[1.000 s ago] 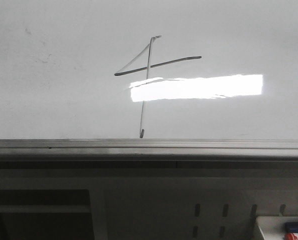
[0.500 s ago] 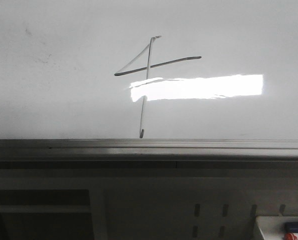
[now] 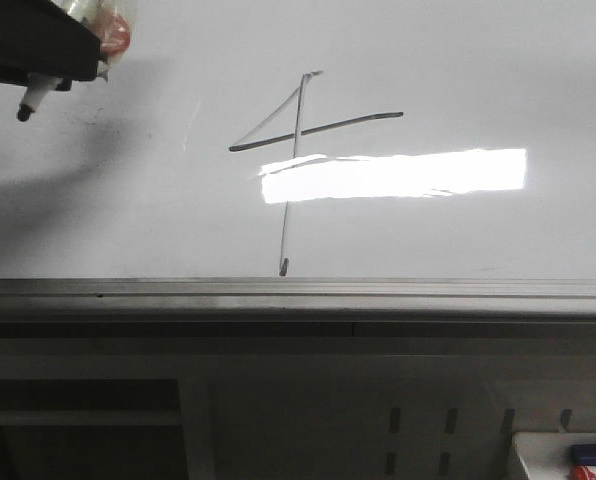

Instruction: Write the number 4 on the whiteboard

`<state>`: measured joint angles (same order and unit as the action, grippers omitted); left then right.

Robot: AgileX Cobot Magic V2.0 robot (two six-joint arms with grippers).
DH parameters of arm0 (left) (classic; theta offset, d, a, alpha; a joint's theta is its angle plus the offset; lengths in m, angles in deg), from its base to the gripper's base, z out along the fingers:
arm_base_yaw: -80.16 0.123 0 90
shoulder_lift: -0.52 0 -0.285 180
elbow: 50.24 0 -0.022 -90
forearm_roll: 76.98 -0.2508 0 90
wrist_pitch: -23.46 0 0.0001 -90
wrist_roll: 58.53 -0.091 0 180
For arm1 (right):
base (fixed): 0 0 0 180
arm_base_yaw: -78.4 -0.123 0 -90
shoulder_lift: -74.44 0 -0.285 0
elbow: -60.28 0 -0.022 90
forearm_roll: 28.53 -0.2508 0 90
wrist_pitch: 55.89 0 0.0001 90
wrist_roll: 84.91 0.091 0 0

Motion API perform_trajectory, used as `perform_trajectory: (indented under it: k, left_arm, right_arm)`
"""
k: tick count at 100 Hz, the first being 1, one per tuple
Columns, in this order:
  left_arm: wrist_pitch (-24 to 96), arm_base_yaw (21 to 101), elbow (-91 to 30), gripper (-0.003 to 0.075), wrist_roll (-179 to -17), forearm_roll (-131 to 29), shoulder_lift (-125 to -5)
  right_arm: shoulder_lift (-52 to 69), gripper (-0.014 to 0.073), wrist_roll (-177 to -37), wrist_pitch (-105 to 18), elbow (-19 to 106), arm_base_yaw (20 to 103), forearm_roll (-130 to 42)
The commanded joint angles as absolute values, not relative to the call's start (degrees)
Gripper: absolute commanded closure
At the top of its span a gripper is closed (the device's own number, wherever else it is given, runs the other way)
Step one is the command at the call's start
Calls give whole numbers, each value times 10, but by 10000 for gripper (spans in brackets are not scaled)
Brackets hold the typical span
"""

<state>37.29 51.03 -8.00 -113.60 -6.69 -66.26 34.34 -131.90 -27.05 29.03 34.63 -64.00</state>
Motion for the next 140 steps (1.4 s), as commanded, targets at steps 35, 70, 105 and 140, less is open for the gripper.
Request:
perform_trajectory:
  k: [35, 70, 105, 140]
  left_arm:
    - [317, 508, -108, 741, -1132, -7, -763]
    - [264, 508, -125, 741, -1132, 1, -800]
    - [256, 508, -125, 740, -1132, 4, -816]
    - [255, 508, -125, 294, -1132, 4, -816]
  right_arm:
    - [344, 658, -1314, -323, 303, 349, -655]
    - [344, 658, -1314, -323, 303, 349, -655]
    - [344, 658, -1314, -323, 303, 349, -655]
    - [344, 658, -1314, -323, 303, 349, -655]
